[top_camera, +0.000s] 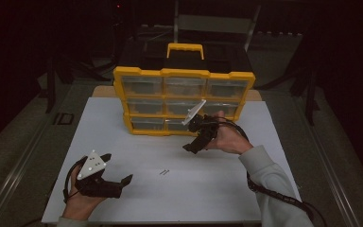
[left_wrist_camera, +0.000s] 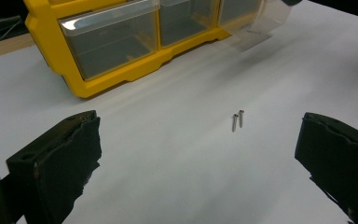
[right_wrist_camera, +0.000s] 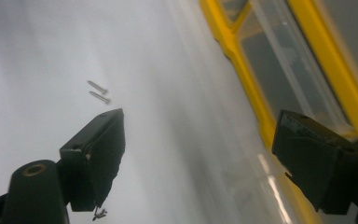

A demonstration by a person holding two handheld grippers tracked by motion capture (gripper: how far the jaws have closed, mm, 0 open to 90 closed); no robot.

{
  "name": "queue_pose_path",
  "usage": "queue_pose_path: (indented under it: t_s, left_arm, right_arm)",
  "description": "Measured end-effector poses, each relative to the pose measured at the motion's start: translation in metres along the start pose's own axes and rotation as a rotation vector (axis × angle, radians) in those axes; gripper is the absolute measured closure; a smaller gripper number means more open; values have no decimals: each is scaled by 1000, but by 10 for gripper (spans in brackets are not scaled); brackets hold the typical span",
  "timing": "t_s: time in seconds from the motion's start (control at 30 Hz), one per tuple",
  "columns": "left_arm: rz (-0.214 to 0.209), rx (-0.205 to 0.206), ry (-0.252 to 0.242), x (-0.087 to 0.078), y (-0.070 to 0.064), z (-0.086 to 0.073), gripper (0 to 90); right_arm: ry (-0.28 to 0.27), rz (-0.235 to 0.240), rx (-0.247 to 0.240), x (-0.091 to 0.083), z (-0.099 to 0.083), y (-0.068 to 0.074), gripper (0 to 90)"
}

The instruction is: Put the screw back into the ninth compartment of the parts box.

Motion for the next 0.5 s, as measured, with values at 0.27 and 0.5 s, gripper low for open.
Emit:
queue_pose_path:
  t_s: [0.27, 0.5]
  left_arm:
    - [0, 1, -1, 0, 0, 0, 9]
    - [-1, 1, -4, -1, 0, 1, 9]
  right_arm:
    - [-4, 22, -40, 12, 10, 16, 196]
    - [-8, 51, -64, 26, 19, 30, 203]
Point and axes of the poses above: each handheld gripper's, and its own axes: x roughly forward along the jaws, z roughly out of its top, y roughly to its left, the point moved 9 cm from there along x, roughly forward along the jaws, and after that the axes turned 10 degrees about y, right-handed, at the moved point
